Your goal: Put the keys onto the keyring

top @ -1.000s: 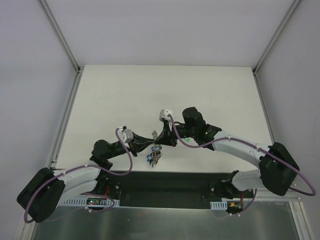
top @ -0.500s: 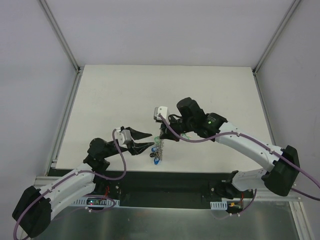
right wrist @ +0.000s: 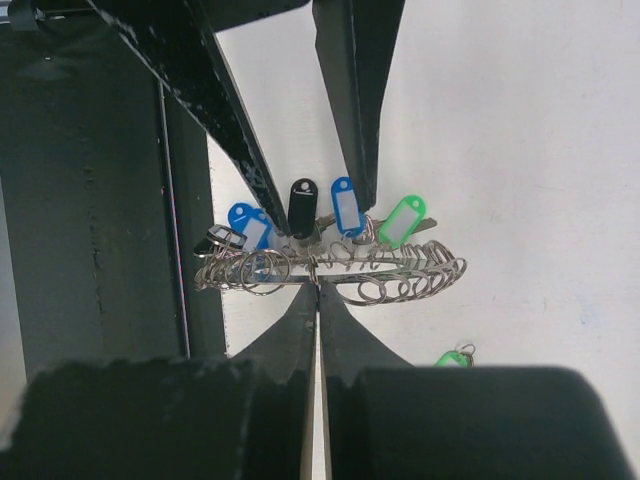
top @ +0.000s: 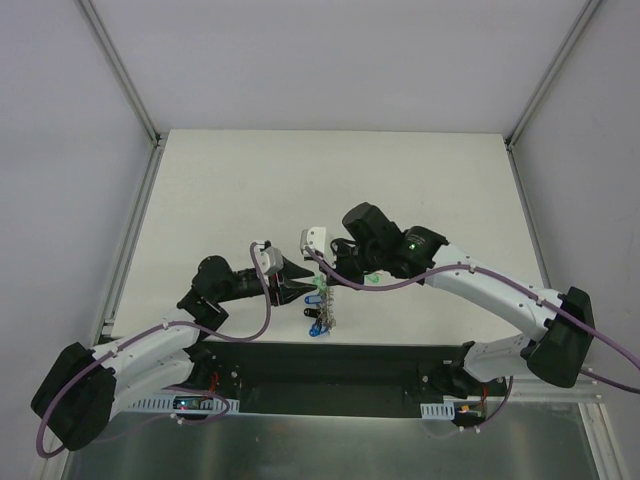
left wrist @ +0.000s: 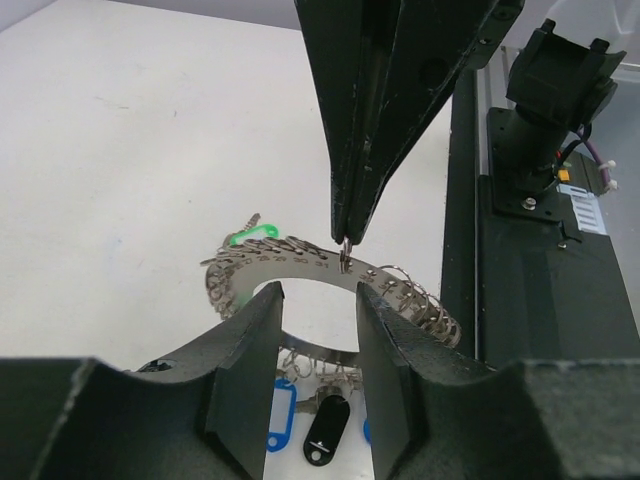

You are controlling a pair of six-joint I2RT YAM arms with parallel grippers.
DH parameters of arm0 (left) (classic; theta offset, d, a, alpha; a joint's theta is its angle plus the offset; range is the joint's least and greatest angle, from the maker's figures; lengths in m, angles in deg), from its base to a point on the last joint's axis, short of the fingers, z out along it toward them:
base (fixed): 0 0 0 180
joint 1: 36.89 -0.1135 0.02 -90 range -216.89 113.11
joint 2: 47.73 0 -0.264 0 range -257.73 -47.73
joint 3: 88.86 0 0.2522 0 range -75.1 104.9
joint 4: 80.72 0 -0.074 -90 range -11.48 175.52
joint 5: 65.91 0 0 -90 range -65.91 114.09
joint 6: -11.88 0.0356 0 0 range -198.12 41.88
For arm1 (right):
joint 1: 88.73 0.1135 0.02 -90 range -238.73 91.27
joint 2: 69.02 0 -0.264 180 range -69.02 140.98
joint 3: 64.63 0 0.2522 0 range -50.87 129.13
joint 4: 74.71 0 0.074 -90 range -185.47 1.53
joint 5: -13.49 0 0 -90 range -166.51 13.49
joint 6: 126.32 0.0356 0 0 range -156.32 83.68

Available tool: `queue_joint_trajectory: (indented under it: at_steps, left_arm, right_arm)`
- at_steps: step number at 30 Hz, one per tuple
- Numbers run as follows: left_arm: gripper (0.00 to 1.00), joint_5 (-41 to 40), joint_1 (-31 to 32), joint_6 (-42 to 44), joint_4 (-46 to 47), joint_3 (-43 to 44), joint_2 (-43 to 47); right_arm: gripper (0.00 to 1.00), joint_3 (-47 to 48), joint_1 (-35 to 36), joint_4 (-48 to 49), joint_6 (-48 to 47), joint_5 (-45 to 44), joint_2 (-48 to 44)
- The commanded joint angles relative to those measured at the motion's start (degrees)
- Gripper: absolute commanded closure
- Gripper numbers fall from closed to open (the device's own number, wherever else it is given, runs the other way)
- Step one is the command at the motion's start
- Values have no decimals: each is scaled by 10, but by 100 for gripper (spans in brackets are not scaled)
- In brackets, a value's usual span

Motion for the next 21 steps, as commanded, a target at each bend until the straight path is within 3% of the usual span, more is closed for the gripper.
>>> queue_joint_trajectory:
  at_steps: [1,6,12,21]
  left_arm:
    - [66,49,13,10,18,34,-25]
    - [67,62,25,14,28,47,-59]
    - [81,62,31,17,36,54,-78]
    - [85,57,34,16,37,60,-92]
  right_arm:
    - [99,37,8,0,-18,-11,1]
    - [99,39,13,0,-19,-10,4]
    - [99,39,16,1,-21,-11,5]
    - [99,44,22,1,-22,-9,9]
